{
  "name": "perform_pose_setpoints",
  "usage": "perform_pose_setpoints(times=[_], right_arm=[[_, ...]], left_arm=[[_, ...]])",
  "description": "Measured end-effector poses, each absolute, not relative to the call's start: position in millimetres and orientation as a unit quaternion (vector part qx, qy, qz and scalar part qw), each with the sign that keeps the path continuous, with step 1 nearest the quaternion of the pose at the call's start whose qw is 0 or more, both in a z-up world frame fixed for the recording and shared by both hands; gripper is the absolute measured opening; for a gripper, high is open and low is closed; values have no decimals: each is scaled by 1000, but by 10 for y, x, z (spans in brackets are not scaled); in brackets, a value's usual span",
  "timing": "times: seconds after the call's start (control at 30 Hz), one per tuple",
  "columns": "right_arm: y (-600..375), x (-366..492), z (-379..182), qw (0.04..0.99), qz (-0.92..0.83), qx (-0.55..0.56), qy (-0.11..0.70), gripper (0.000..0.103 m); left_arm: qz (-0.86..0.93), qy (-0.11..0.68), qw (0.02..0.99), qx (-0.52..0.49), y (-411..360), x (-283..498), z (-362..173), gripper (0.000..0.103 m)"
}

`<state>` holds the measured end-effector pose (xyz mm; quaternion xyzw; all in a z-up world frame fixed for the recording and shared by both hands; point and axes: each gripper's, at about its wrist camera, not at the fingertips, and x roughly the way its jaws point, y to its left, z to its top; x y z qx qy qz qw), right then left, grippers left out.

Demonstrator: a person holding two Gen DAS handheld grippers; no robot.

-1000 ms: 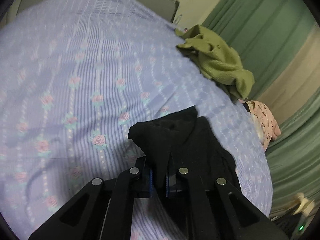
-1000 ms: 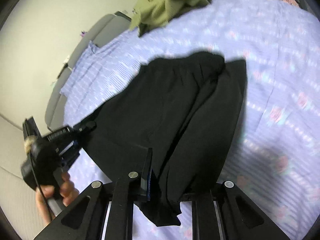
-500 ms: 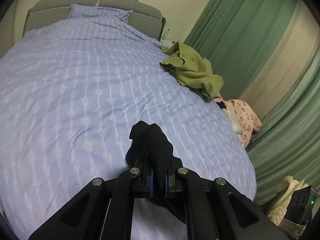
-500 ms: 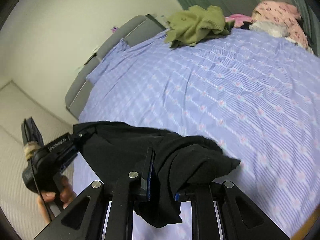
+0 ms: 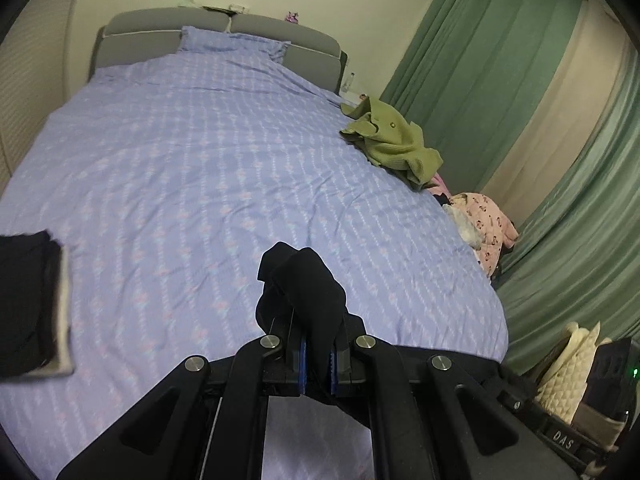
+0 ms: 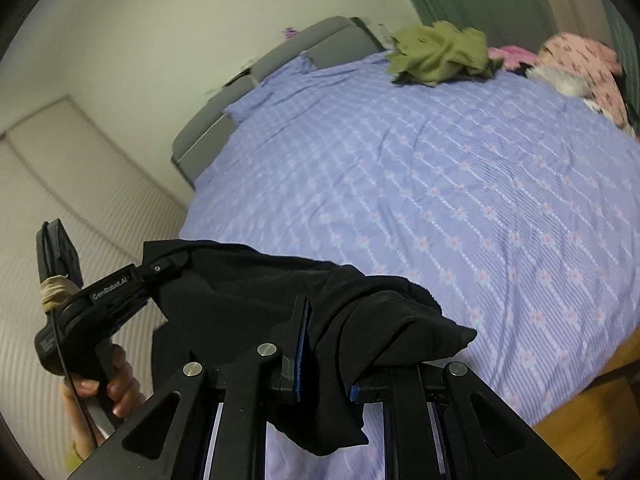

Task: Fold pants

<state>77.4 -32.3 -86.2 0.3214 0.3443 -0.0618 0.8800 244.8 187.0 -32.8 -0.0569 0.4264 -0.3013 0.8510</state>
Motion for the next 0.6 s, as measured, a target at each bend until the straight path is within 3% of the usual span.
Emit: perform_pose_setpoints(times=[0.6], right_arm=[[1323,-488,-534,901,-89,286,313,16]], left_arm=[[-333,412,848,-23,3433,1230,-9,9]])
